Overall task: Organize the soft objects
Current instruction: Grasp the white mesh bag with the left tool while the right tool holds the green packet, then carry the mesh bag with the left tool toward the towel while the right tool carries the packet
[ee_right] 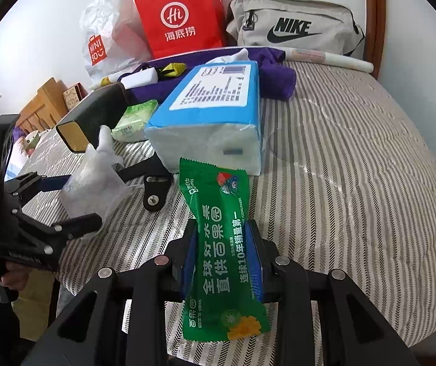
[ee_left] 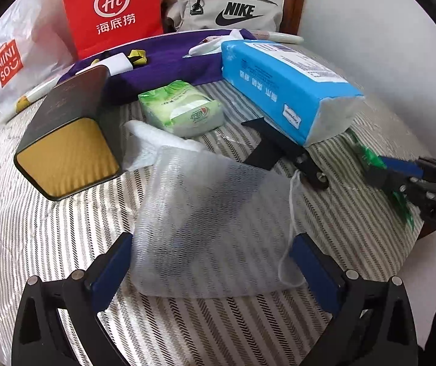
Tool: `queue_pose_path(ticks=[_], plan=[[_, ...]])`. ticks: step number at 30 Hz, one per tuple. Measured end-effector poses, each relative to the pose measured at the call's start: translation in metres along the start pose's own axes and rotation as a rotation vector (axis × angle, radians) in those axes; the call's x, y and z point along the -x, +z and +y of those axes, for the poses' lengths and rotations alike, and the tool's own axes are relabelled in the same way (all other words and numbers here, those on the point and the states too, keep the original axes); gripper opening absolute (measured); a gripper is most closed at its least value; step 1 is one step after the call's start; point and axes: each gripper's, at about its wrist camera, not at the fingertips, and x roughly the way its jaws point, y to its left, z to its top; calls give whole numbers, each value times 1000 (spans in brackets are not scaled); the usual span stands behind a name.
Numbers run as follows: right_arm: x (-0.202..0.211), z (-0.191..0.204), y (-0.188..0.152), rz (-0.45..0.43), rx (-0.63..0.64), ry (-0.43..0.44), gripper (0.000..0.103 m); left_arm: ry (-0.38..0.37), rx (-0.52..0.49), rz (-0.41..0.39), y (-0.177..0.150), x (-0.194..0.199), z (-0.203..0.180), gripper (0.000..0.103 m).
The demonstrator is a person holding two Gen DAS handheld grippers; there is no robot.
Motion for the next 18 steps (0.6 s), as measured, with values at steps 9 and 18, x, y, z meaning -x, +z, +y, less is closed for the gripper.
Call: queue_pose_path(ticks=[9, 18], plan=[[-3, 0, 0, -7, -3, 8, 31, -16, -42, -5, -2, 3, -8, 103], [-6, 3, 0, -21, 17, -2, 35, 1, -41, -18, -2, 3, -12, 101]])
